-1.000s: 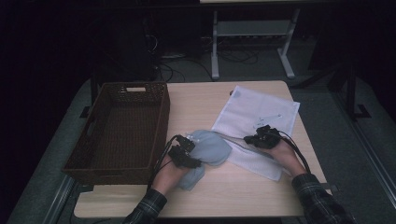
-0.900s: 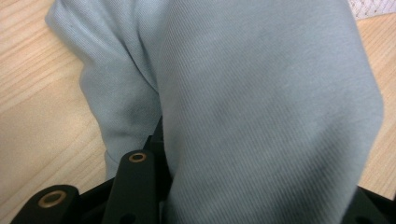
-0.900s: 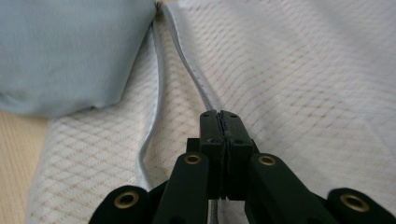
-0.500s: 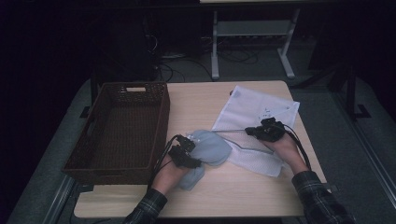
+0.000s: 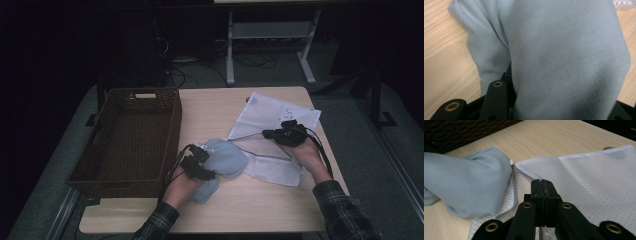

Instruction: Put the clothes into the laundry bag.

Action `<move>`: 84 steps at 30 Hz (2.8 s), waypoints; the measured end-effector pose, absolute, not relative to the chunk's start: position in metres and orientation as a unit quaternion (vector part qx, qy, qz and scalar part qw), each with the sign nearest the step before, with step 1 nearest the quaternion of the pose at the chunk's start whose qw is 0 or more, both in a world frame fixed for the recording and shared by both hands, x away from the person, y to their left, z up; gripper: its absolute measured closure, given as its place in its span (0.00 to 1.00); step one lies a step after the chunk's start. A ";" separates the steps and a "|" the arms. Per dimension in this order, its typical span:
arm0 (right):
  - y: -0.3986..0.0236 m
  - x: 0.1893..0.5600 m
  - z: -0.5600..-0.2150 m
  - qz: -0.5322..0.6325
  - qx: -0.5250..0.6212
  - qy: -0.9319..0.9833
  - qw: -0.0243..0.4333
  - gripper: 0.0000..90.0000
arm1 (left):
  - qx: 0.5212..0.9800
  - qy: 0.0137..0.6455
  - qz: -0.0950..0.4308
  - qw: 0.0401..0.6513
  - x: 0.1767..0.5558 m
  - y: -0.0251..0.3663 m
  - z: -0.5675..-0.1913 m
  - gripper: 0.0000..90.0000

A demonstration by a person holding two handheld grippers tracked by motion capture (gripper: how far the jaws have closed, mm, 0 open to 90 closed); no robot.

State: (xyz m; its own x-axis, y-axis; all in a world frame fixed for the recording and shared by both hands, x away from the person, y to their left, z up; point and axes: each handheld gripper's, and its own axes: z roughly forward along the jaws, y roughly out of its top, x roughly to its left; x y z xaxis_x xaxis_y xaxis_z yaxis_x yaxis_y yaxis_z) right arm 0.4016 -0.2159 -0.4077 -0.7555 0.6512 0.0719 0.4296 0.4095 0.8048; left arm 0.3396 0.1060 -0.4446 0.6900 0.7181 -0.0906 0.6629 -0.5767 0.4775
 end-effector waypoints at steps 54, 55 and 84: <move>-0.230 0.402 -0.391 0.469 0.315 0.815 0.128 0.99 | 0.926 0.235 0.032 0.293 0.315 0.057 -0.380 0.68; -0.230 0.401 -0.390 0.469 0.315 0.815 0.127 0.99 | 0.928 0.231 0.032 0.292 0.315 0.055 -0.380 0.68; -0.228 0.372 -0.382 0.467 0.284 0.828 0.121 0.99 | 0.935 0.221 0.040 0.274 0.327 0.035 -0.401 0.68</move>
State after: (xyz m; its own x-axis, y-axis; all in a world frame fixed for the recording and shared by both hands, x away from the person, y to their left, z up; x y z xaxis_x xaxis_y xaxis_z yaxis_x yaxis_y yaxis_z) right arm 0.3721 -0.2276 -0.3824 -0.8091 0.5840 0.0655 0.3580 0.4014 0.8430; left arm 0.3268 0.0353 -0.4014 0.8995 0.4343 -0.0469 0.3908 -0.7521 0.5308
